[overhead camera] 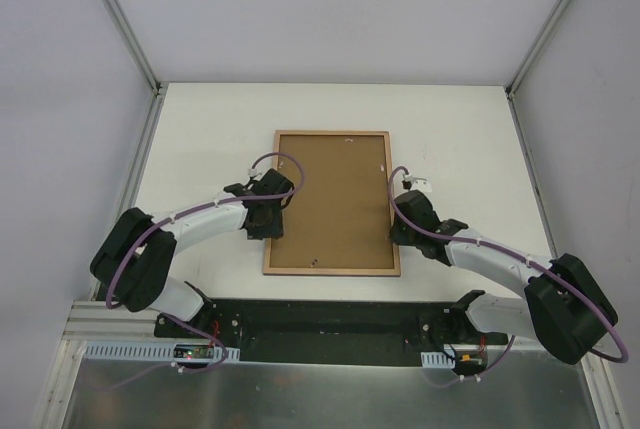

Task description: Put the photo into the frame

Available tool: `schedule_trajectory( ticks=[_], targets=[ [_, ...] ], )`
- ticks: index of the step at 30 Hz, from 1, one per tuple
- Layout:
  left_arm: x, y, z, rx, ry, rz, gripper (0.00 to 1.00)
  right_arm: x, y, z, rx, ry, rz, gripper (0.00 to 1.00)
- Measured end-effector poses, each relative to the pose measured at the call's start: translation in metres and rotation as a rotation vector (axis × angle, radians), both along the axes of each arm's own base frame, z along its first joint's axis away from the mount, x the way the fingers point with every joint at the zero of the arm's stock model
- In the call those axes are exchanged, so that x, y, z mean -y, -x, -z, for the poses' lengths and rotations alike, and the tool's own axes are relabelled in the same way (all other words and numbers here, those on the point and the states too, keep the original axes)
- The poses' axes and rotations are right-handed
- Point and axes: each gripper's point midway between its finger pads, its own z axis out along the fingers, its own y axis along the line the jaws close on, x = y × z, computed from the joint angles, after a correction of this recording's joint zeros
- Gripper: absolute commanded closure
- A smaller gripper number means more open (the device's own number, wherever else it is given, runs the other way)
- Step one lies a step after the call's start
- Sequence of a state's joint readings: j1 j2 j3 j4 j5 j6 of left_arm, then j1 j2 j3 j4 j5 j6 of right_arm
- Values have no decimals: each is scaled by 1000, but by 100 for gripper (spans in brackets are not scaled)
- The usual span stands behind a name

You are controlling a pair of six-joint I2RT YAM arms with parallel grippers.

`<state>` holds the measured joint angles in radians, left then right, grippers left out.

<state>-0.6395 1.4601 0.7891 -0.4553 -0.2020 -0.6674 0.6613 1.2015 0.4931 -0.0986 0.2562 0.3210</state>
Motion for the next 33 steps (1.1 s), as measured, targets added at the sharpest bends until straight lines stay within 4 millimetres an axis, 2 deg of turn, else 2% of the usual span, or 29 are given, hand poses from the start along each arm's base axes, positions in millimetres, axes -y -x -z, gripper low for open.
schedule_trajectory(
  ticks=[22, 33],
  targets=[
    [-3, -6, -2, 16, -31, 63, 48, 0, 0, 0, 0, 0, 1, 99],
    [0, -21, -2, 66, 33, 35, 48, 0, -1, 0, 2, -2, 1, 99]
  ],
)
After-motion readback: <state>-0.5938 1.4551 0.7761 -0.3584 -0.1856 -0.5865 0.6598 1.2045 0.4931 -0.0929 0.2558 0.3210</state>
